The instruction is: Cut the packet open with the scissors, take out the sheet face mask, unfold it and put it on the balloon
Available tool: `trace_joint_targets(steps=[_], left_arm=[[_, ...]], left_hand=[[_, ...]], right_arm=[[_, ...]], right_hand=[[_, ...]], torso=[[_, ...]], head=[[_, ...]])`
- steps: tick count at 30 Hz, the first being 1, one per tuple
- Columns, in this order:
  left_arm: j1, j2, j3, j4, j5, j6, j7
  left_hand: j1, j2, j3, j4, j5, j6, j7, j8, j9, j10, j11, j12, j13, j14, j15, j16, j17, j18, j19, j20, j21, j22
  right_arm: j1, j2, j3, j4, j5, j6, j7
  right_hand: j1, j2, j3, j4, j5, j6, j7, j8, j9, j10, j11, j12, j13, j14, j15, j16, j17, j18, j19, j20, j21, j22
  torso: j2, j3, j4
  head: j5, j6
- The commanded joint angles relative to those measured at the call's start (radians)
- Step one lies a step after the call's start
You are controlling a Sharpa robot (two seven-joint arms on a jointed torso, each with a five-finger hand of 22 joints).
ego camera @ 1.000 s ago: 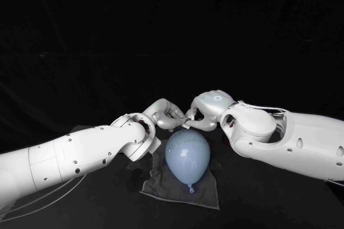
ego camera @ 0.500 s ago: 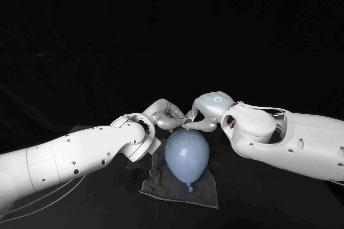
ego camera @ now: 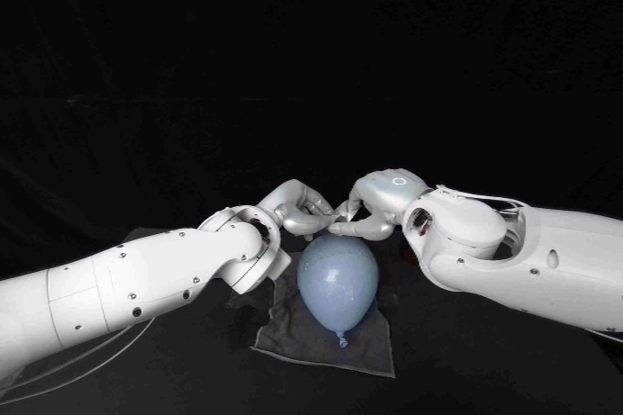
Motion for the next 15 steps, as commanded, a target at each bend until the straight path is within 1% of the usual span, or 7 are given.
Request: trace_joint_targets(steps=[1, 5, 8, 9, 10, 11, 15], left_arm=[[0.002, 0.003, 0.001, 0.005, 0.006, 0.003, -0.001], [0.003, 0.003, 0.0, 0.007, 0.006, 0.003, -0.002], [0.003, 0.003, 0.0, 0.009, 0.006, 0.003, -0.003], [0.003, 0.003, 0.0, 0.01, 0.006, 0.003, -0.004], [0.003, 0.003, 0.0, 0.011, 0.006, 0.003, -0.004], [0.003, 0.003, 0.0, 0.012, 0.006, 0.003, -0.004], [0.003, 0.001, -0.001, 0.016, 0.006, 0.002, -0.005]], left_hand=[[-0.003, 0.009, 0.004, 0.0, 0.004, 0.008, 0.001, 0.007, 0.073, 0.007, -0.002, 0.003, 0.001, 0.0, -0.005, 0.003, -0.001, 0.016, -0.008, -0.002, 0.007, 0.001], [-0.003, 0.009, 0.004, 0.0, 0.004, 0.008, 0.001, 0.007, 0.073, 0.007, -0.002, 0.003, 0.001, 0.0, -0.005, 0.003, -0.001, 0.016, -0.008, -0.002, 0.007, 0.001], [-0.003, 0.009, 0.004, 0.0, 0.004, 0.008, 0.001, 0.007, 0.073, 0.007, -0.002, 0.003, 0.001, 0.0, -0.005, 0.003, -0.001, 0.016, -0.008, -0.002, 0.007, 0.001], [-0.003, 0.009, 0.004, 0.0, 0.004, 0.008, 0.001, 0.007, 0.073, 0.007, -0.002, 0.003, 0.001, 0.0, -0.005, 0.003, -0.001, 0.016, -0.008, -0.002, 0.007, 0.001], [-0.003, 0.009, 0.004, 0.0, 0.004, 0.008, 0.001, 0.007, 0.073, 0.007, -0.002, 0.003, 0.001, 0.0, -0.005, 0.003, -0.001, 0.016, -0.008, -0.002, 0.007, 0.001], [-0.003, 0.009, 0.004, 0.0, 0.004, 0.008, 0.001, 0.007, 0.073, 0.007, -0.002, 0.003, 0.001, 0.0, -0.005, 0.003, -0.001, 0.016, -0.008, -0.002, 0.007, 0.001], [-0.005, 0.009, 0.007, -0.002, 0.004, 0.009, 0.001, 0.006, 0.074, 0.007, -0.002, 0.003, 0.002, 0.0, -0.005, 0.003, -0.003, 0.016, -0.008, -0.002, 0.008, 0.002]], right_arm=[[0.001, -0.002, 0.001, -0.001, 0.087, 0.011, -0.012], [0.001, -0.004, 0.001, 0.001, 0.103, 0.014, -0.013], [0.001, -0.005, 0.001, 0.001, 0.1, 0.011, -0.016], [0.001, -0.004, 0.001, 0.0, 0.096, 0.01, -0.017], [0.001, -0.004, 0.001, -0.003, 0.092, 0.01, -0.017], [0.001, -0.003, 0.001, -0.005, 0.089, 0.011, -0.018], [0.001, 0.002, 0.001, -0.016, 0.077, 0.017, -0.019]], right_hand=[[-0.019, 0.02, -0.022, -0.003, 0.043, 0.004, 0.002, 0.007, -0.002, 0.057, 0.003, -0.001, 0.206, 0.104, 0.005, 0.003, 0.263, 0.0, 0.023, 0.002, -0.009, 0.202], [-0.018, 0.023, -0.027, -0.004, 0.051, 0.004, 0.002, 0.007, -0.003, 0.057, 0.003, -0.001, 0.206, 0.104, 0.005, 0.003, 0.263, 0.0, 0.023, 0.002, -0.01, 0.202], [0.03, 0.036, -0.017, -0.006, 0.071, 0.005, 0.002, 0.008, -0.004, 0.058, 0.002, 0.001, 0.207, 0.104, 0.004, 0.003, 0.263, 0.0, 0.024, 0.002, -0.009, 0.203], [0.079, 0.045, 0.002, -0.024, 0.076, 0.005, 0.0, 0.009, -0.004, 0.059, 0.002, 0.003, 0.208, 0.104, 0.003, 0.003, 0.263, 0.0, 0.024, 0.001, -0.008, 0.203], [0.185, 0.068, 0.059, -0.049, 0.018, 0.001, -0.002, 0.007, -0.007, 0.06, 0.0, 0.005, 0.21, 0.104, 0.001, 0.003, 0.263, 0.0, 0.025, -0.001, -0.006, 0.203], [0.238, 0.07, 0.099, -0.057, -0.053, 0.0, -0.001, 0.004, -0.01, 0.06, -0.001, 0.005, 0.21, 0.104, 0.0, 0.003, 0.263, -0.001, 0.026, -0.003, -0.005, 0.204], [0.368, 0.041, 0.191, -0.122, -0.076, 0.005, -0.007, 0.002, -0.017, 0.06, -0.007, 0.006, 0.211, 0.104, -0.004, 0.003, 0.263, -0.002, 0.027, -0.005, -0.001, 0.205]], torso=[[0.001, -0.0003, 0.001], [0.001, -0.0003, 0.0011], [0.0, -0.0008, 0.0], [0.0, -0.001, -0.0001], [0.0, -0.0008, 0.0001], [0.0, -0.001, 0.0005], [0.0, -0.0007, 0.0018]], head=[[-0.002, -0.001], [-0.003, -0.002], [-0.003, -0.002], [-0.003, -0.001], [-0.003, -0.001], [-0.004, -0.001], [-0.005, 0.0]])
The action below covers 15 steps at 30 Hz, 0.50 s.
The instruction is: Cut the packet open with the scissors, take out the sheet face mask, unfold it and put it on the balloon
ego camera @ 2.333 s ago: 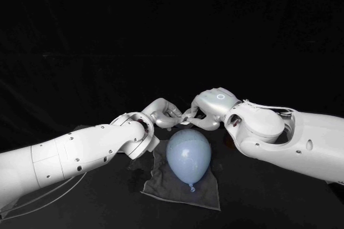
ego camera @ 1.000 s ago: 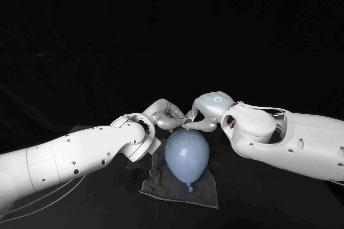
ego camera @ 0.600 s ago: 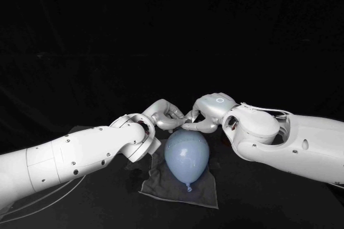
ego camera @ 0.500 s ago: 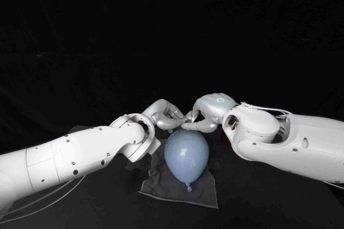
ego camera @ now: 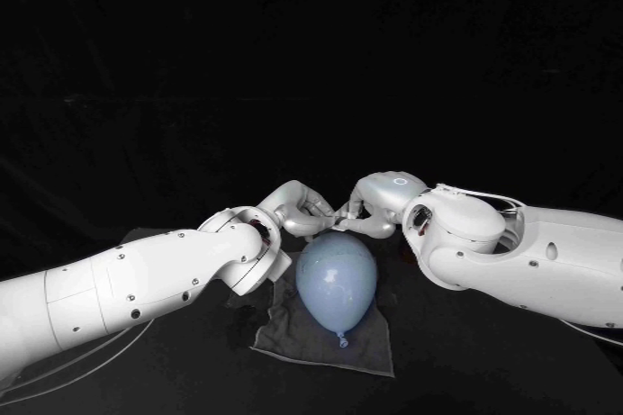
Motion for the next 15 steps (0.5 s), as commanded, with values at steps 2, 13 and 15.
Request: trace_joint_targets(steps=[2, 13, 15], left_arm=[[0.002, 0.0, 0.001, 0.008, 0.005, 0.002, 0.002], [0.002, -0.001, 0.001, 0.015, 0.008, 0.003, 0.001], [0.002, -0.001, 0.001, 0.016, 0.01, 0.004, 0.001]], left_hand=[[-0.005, 0.009, 0.005, 0.0, 0.007, 0.008, -0.002, 0.003, 0.074, 0.007, -0.002, 0.003, 0.001, -0.001, -0.004, 0.004, -0.001, 0.014, -0.005, 0.001, 0.003, 0.002], [-0.006, 0.009, 0.006, -0.001, 0.007, 0.008, -0.002, 0.002, 0.074, 0.007, -0.002, 0.004, 0.001, -0.001, -0.004, 0.003, -0.002, 0.014, -0.005, 0.001, 0.004, 0.002], [-0.006, 0.009, 0.006, -0.001, 0.007, 0.008, -0.002, 0.002, 0.074, 0.007, -0.002, 0.004, 0.001, -0.001, -0.004, 0.003, -0.002, 0.014, -0.005, 0.001, 0.004, 0.002]], right_arm=[[0.0, 0.003, 0.0, -0.012, -0.014, 0.017, -0.014], [0.0, 0.007, 0.0, -0.025, -0.019, -0.031, -0.015], [0.0, 0.009, 0.0, -0.028, -0.011, -0.044, -0.015]], right_hand=[[0.098, -0.034, 0.074, -0.058, -0.032, 0.013, -0.007, -0.001, -0.005, 0.063, -0.006, 0.008, 0.212, 0.104, -0.005, 0.004, 0.263, -0.002, 0.03, -0.008, 0.007, 0.206], [0.13, -0.059, 0.165, -0.102, -0.077, 0.05, -0.02, 0.019, -0.003, 0.079, -0.016, 0.042, 0.23, 0.104, -0.013, 0.004, 0.263, -0.007, 0.04, -0.014, 0.034, 0.213], [0.128, -0.06, 0.169, -0.104, -0.077, 0.055, -0.023, 0.022, -0.002, 0.083, -0.018, 0.05, 0.234, 0.104, -0.014, 0.004, 0.263, -0.008, 0.041, -0.015, 0.039, 0.214]], torso=[[0.001, 0.0002, 0.0006], [0.0, 0.0006, -0.0005], [0.0, 0.0006, -0.0005]], head=[[-0.003, 0.001], [-0.005, -0.002], [-0.005, -0.002]])
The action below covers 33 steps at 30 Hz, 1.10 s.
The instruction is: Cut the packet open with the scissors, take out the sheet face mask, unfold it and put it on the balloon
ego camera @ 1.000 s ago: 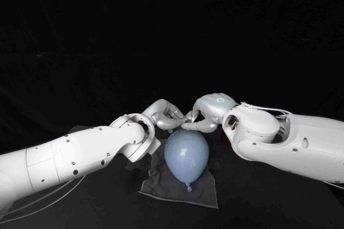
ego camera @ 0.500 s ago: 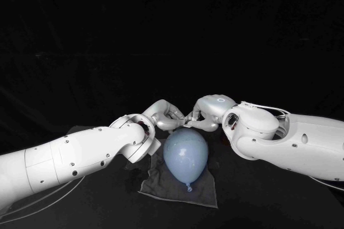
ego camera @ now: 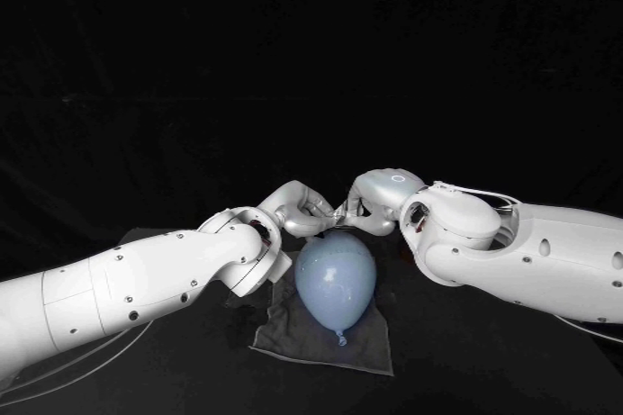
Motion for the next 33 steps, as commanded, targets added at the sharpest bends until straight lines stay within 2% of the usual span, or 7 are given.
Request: trace_joint_targets(steps=[1, 6, 11, 15, 18, 22, 33], left_arm=[[0.002, -0.001, 0.001, 0.004, 0.01, 0.004, 0.004], [0.003, 0.001, 0.001, 0.006, 0.013, 0.006, 0.004], [0.003, 0.001, 0.001, 0.0, 0.014, 0.009, 0.001], [0.005, 0.001, 0.0, -0.014, 0.018, 0.011, -0.004], [0.006, 0.002, -0.001, -0.024, 0.021, 0.011, -0.006], [0.007, 0.004, -0.001, -0.037, 0.028, 0.01, -0.008], [0.008, 0.009, -0.001, -0.052, 0.038, 0.01, -0.01]], left_hand=[[0.001, 0.008, 0.006, -0.001, 0.003, 0.005, 0.001, 0.003, 0.074, 0.005, 0.0, 0.004, 0.001, -0.001, -0.004, 0.003, 0.0, 0.011, -0.005, 0.001, 0.004, 0.001], [0.0, 0.008, 0.008, -0.002, 0.003, 0.005, 0.001, 0.002, 0.074, 0.005, 0.0, 0.004, 0.002, -0.001, -0.004, 0.004, 0.0, 0.01, -0.005, 0.001, 0.005, 0.002], [-0.001, 0.008, 0.009, -0.003, 0.003, 0.005, 0.002, 0.002, 0.074, 0.005, 0.0, 0.004, 0.002, -0.001, -0.004, 0.004, -0.001, 0.01, -0.006, 0.001, 0.006, 0.002], [-0.001, 0.008, 0.009, -0.003, 0.003, 0.005, 0.002, 0.002, 0.074, 0.005, 0.0, 0.004, 0.002, -0.001, -0.004, 0.004, -0.001, 0.01, -0.006, 0.001, 0.006, 0.002], [-0.002, 0.008, 0.009, -0.003, 0.003, 0.005, 0.002, 0.001, 0.075, 0.004, 0.0, 0.005, 0.002, -0.002, -0.004, 0.004, -0.002, 0.01, -0.006, 0.001, 0.006, 0.003], [-0.002, 0.008, 0.009, -0.003, 0.003, 0.005, 0.002, 0.001, 0.075, 0.004, 0.0, 0.005, 0.002, -0.002, -0.004, 0.004, -0.002, 0.01, -0.006, 0.001, 0.006, 0.003], [-0.005, 0.008, 0.011, -0.003, 0.003, 0.005, 0.002, 0.001, 0.075, 0.004, 0.001, 0.005, 0.002, -0.001, -0.004, 0.005, -0.001, 0.01, -0.006, 0.001, 0.007, 0.003]], right_arm=[[0.0, 0.0, 0.0, -0.011, -0.004, -0.037, -0.016], [0.0, 0.003, 0.0, -0.015, 0.03, -0.09, -0.012], [0.0, -0.005, 0.0, -0.01, 0.096, -0.188, 0.017], [0.0, -0.022, 0.0, -0.006, 0.228, -0.295, 0.115], [0.0, -0.037, 0.003, -0.008, 0.34, -0.335, 0.209], [0.002, -0.057, 0.008, -0.015, 0.504, -0.35, 0.326], [0.009, -0.074, 0.018, -0.031, 0.784, -0.357, 0.501]], right_hand=[[0.004, -0.003, 0.015, -0.003, -0.004, 0.013, -0.005, 0.011, 0.006, 0.082, -0.01, 0.015, 0.237, 0.105, -0.009, 0.003, 0.264, -0.009, 0.043, -0.009, 0.011, 0.215], [0.008, -0.006, 0.048, -0.021, -0.006, 0.026, -0.019, 0.033, 0.017, 0.096, -0.022, 0.048, 0.254, 0.105, -0.019, 0.003, 0.264, -0.012, 0.048, -0.018, 0.028, 0.219], [-0.002, -0.008, 0.095, -0.03, -0.01, 0.029, -0.021, 0.058, 0.035, 0.102, -0.025, 0.064, 0.263, 0.105, -0.025, 0.003, 0.264, -0.013, 0.051, -0.025, 0.036, 0.221], [-0.007, -0.009, 0.115, -0.034, -0.01, 0.029, -0.022, 0.068, 0.042, 0.102, -0.026, 0.064, 0.263, 0.105, -0.026, 0.003, 0.264, -0.012, 0.049, -0.027, 0.031, 0.22], [-0.007, -0.008, 0.121, -0.036, -0.01, 0.027, -0.021, 0.07, 0.044, 0.102, -0.026, 0.064, 0.263, 0.105, -0.026, 0.003, 0.264, -0.011, 0.046, -0.027, 0.025, 0.218], [-0.008, -0.008, 0.123, -0.037, -0.011, 0.026, -0.021, 0.071, 0.045, 0.102, -0.026, 0.064, 0.263, 0.105, -0.025, 0.003, 0.264, -0.01, 0.044, -0.027, 0.017, 0.216], [-0.009, -0.007, 0.132, -0.043, -0.011, 0.02, -0.019, 0.074, 0.048, 0.102, -0.025, 0.064, 0.263, 0.105, -0.024, 0.003, 0.264, -0.01, 0.043, -0.027, 0.016, 0.216]], torso=[[0.0, 0.0003, -0.0003], [0.0, 0.0001, 0.0001], [0.0, 0.0, -0.0002], [0.0, 0.0003, 0.0006], [0.0, 0.0002, 0.001], [0.0, 0.0001, -0.0003], [0.001, 0.0018, 0.0001]], head=[[0.0, -0.001], [0.0, 0.0], [0.0, 0.001], [0.0, 0.005], [0.001, 0.007], [0.003, 0.007], [0.004, 0.006]])
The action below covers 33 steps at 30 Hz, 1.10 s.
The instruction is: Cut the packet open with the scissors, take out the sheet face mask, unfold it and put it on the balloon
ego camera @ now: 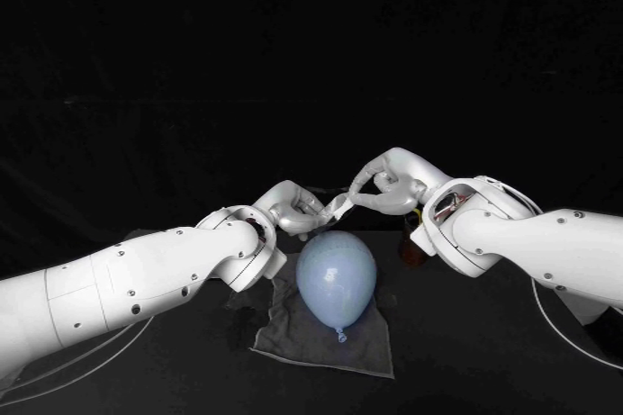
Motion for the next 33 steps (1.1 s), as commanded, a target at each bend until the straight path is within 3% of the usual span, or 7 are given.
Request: trace_joint_targets(steps=[1, 8, 13, 22, 33], left_arm=[[0.002, 0.004, 0.001, -0.001, 0.013, 0.008, -0.003], [0.003, 0.009, 0.001, -0.01, 0.014, 0.006, -0.003], [0.003, 0.012, 0.001, -0.025, 0.017, 0.003, 0.002], [0.005, 0.015, 0.001, -0.098, 0.058, -0.007, 0.037], [0.035, -0.018, 0.001, -0.175, 0.176, 0.014, 0.128]], left_hand=[[-0.003, 0.011, 0.008, 0.0, 0.003, 0.004, 0.001, 0.007, 0.075, 0.005, 0.0, 0.005, 0.002, -0.001, -0.004, 0.005, 0.0, 0.014, -0.007, 0.001, 0.004, 0.001], [-0.003, 0.011, 0.008, 0.0, 0.003, 0.004, 0.001, 0.007, 0.075, 0.005, 0.0, 0.005, 0.002, -0.001, -0.004, 0.005, 0.0, 0.014, -0.007, 0.001, 0.004, 0.001], [-0.005, 0.011, 0.009, 0.0, 0.003, 0.004, 0.001, 0.006, 0.075, 0.004, 0.001, 0.005, 0.002, -0.002, -0.003, 0.005, -0.001, 0.014, -0.007, 0.001, 0.004, 0.001], [-0.005, 0.011, 0.01, -0.001, 0.003, 0.004, 0.001, 0.006, 0.075, 0.004, 0.001, 0.005, 0.002, -0.002, -0.003, 0.005, -0.002, 0.014, -0.007, 0.001, 0.005, 0.002], [-0.006, 0.011, 0.01, -0.002, 0.003, 0.004, 0.002, 0.005, 0.075, 0.003, 0.001, 0.005, 0.002, -0.001, -0.003, 0.007, 0.001, 0.014, -0.008, 0.002, 0.005, 0.002]], right_arm=[[0.002, 0.002, 0.003, -0.003, 0.193, -0.042, 0.15], [0.008, 0.004, 0.013, -0.017, 0.356, -0.09, 0.274], [0.018, 0.002, 0.02, -0.028, 0.449, -0.079, 0.32], [0.047, -0.015, 0.037, -0.044, 0.601, -0.046, 0.375], [0.08, -0.057, 0.048, -0.057, 0.698, -0.026, 0.394]], right_hand=[[0.0, 0.007, 0.007, -0.001, 0.001, 0.001, 0.006, 0.001, 0.001, 0.106, -0.007, 0.004, 0.263, 0.104, -0.002, 0.003, 0.264, -0.01, 0.042, -0.007, 0.0, 0.217], [-0.002, 0.008, 0.013, -0.004, 0.001, -0.004, 0.008, 0.004, 0.003, 0.106, -0.005, 0.004, 0.263, 0.104, -0.001, 0.003, 0.264, -0.009, 0.041, -0.006, -0.002, 0.216], [-0.003, 0.008, 0.015, -0.007, 0.001, -0.006, 0.009, 0.005, 0.005, 0.106, -0.004, 0.004, 0.263, 0.104, 0.0, 0.003, 0.264, -0.009, 0.041, -0.006, -0.003, 0.216], [-0.004, 0.008, 0.019, -0.01, 0.001, -0.01, 0.011, 0.007, 0.007, 0.106, -0.003, 0.004, 0.263, 0.104, 0.001, 0.003, 0.264, -0.009, 0.041, -0.005, -0.003, 0.216], [-0.005, 0.009, 0.022, -0.013, 0.001, -0.013, 0.012, 0.008, 0.008, 0.106, -0.002, 0.004, 0.263, 0.104, 0.002, 0.003, 0.264, -0.009, 0.041, -0.005, -0.003, 0.216]], torso=[[0.0, 0.0009, 0.0005], [-0.001, -0.0008, 0.0004], [-0.001, -0.0015, 0.0008], [-0.001, -0.0021, 0.0008], [-0.003, -0.0016, 0.0017]], head=[[0.001, 0.0], [0.003, 0.007], [0.003, 0.012], [0.004, 0.023], [0.016, 0.03]])
